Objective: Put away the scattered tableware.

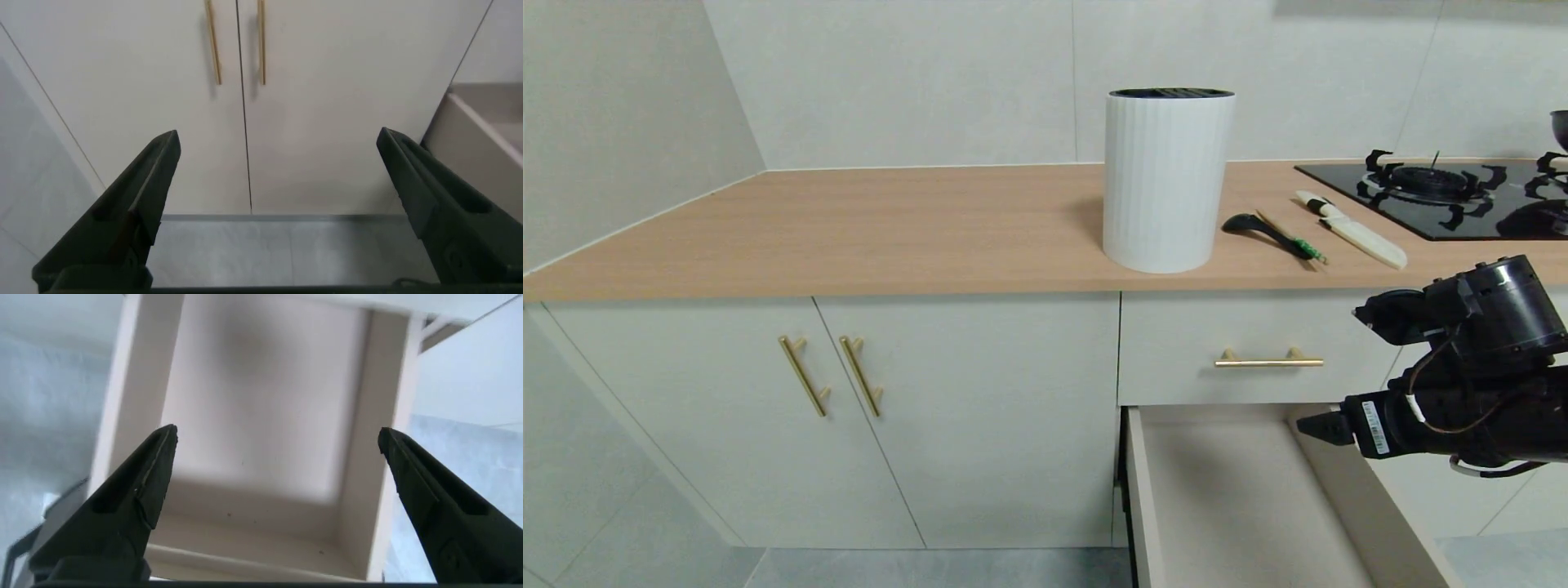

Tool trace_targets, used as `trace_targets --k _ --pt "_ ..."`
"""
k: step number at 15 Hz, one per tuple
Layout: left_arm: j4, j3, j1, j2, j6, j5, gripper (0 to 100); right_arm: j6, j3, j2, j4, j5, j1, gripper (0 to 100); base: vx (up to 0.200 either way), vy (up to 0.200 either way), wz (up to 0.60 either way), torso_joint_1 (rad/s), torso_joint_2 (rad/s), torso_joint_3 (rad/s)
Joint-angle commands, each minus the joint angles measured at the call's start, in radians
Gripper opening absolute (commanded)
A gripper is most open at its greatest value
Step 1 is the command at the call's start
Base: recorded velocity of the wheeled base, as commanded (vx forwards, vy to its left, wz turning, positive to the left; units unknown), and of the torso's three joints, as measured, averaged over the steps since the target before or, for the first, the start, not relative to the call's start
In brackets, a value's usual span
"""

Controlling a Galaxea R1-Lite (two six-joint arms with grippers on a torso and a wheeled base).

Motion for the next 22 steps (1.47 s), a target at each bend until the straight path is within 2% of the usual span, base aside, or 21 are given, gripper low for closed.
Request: trace_targets --k 1,11,13,17,19,22 --pt "-0.001 0.000 0.000 0.000 0.000 0.000 100 0.000 0.009 0.004 -0.006 0.000 0.001 100 0.000 0.000 0.00 0.154 -0.47 -0.295" --pt "-0.001 0.000 0.000 0.000 0.000 0.000 100 -0.002 0.030 -0.002 -0.041 -0.018 0.011 100 0.000 0.000 0.00 0.197 -0.48 -0.286" --pt "-0.001 0.000 0.000 0.000 0.000 0.000 100 -0.002 0.053 0.001 -0.107 -0.055 0.011 100 0.000 0.000 0.00 0.100 -0.25 -0.136" --pt "-0.001 0.000 0.000 0.000 0.000 0.000 100 -0.003 0.042 0.020 -0.165 -0.055 0.011 100 0.000 0.000 0.00 0.018 -0.04 -0.021" --pt "-0.001 0.000 0.000 0.000 0.000 0.000 100 -0.023 -0.020 0.051 -0.193 -0.046 0.007 100 0.000 0.000 0.00 0.000 0.00 0.000" --pt "-0.001 0.000 0.000 0.000 0.002 0.000 100 -0.052 -0.195 0.158 -0.193 -0.056 -0.022 100 0.000 0.000 0.00 0.000 0.00 0.000"
